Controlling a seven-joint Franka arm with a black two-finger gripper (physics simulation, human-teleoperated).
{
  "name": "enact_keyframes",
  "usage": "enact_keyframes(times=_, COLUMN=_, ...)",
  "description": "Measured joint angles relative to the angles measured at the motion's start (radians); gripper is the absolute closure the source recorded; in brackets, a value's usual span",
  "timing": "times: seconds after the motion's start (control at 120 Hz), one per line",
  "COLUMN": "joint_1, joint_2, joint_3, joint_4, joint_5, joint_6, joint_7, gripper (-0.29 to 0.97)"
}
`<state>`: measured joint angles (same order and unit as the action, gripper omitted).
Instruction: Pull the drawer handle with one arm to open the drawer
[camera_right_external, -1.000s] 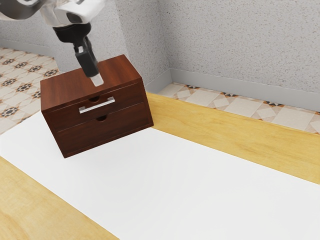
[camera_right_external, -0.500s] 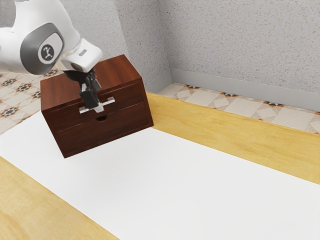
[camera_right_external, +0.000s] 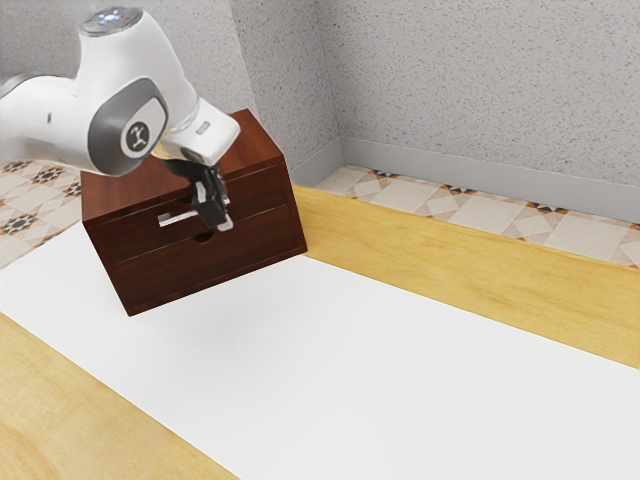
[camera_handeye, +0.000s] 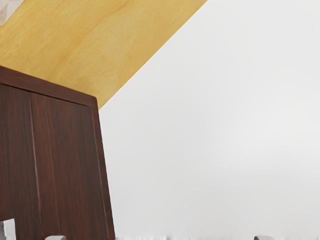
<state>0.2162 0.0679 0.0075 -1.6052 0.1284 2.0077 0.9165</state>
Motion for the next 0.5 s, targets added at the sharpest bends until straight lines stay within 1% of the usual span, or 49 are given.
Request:
enact_keyframes(times=0.108, joint_1=0.023, joint_2=0.003, joint_3=0.021, joint_4=-0.001, joint_5=0.030, joint_6=0.008, joint_7=-0.016, gripper=0.22)
enact_keyframes(times=0.25, joint_1=0.051, joint_2=0.005, joint_3=0.038, joint_4=-0.004, joint_5=0.044, joint_6=0.013, joint_7=-0.037, gripper=0.25)
enact_keyframes(times=0.5, joint_1=0.031, joint_2=0.030, joint_3=0.046, joint_4=-0.006, joint_5=0.049, joint_6=0.023, joint_7=-0.071, gripper=0.30)
